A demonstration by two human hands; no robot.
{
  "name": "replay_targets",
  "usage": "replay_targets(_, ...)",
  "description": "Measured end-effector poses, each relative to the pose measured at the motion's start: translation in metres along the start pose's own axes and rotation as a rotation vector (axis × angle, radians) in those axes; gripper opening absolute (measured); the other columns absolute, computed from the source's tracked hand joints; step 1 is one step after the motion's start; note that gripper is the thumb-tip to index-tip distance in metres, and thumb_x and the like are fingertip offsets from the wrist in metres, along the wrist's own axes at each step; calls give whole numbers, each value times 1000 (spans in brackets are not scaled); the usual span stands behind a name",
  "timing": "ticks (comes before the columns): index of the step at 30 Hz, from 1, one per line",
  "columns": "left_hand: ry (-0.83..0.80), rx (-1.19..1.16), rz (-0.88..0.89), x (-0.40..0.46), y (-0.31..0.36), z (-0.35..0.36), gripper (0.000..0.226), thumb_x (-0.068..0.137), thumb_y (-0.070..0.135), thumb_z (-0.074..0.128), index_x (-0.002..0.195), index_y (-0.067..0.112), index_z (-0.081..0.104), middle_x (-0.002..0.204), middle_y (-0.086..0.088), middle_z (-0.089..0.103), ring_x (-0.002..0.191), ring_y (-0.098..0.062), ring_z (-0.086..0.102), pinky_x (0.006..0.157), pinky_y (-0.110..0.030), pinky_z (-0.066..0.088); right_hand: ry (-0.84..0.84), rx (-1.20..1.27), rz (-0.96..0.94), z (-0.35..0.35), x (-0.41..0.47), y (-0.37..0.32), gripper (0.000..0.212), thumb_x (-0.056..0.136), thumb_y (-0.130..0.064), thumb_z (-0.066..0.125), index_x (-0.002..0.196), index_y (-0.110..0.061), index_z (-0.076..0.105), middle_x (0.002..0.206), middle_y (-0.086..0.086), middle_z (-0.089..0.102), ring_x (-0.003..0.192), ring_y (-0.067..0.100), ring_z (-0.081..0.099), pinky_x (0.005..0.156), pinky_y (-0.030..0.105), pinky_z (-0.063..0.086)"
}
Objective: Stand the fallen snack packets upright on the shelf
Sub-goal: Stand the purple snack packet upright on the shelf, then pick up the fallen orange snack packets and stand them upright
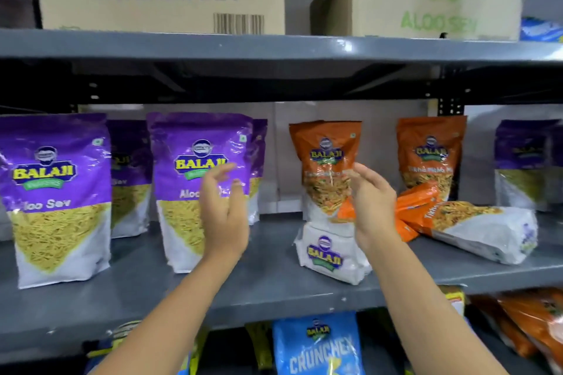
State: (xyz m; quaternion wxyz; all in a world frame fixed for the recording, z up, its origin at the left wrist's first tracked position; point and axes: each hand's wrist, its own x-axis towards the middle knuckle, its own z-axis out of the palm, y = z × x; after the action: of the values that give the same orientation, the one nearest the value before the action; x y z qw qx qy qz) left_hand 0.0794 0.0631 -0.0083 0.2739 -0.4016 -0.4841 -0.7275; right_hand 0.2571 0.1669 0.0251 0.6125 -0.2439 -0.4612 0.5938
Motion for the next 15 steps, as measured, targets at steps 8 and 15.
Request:
replay_targets(8, -1159, 261, -1026, 4, 11, 146, 11, 100, 17, 44, 98, 12, 53, 87, -4, 47, 70, -14, 46, 61, -25, 41, 271, 35, 420, -99, 29, 16, 28, 92, -1, 46, 73, -21, 39, 69, 3, 41, 59, 15, 37, 55, 32, 29)
replay_targets(15, -1204, 591, -784, -6, 10, 162, 54, 98, 30, 54, 143, 2, 48, 135, -13, 60, 117, -29, 60, 98, -26, 49, 147, 248, 567, -112, 36, 43, 18, 87, 8, 47, 96, -4, 56, 85, 15, 52, 72, 23, 46, 60, 31, 37)
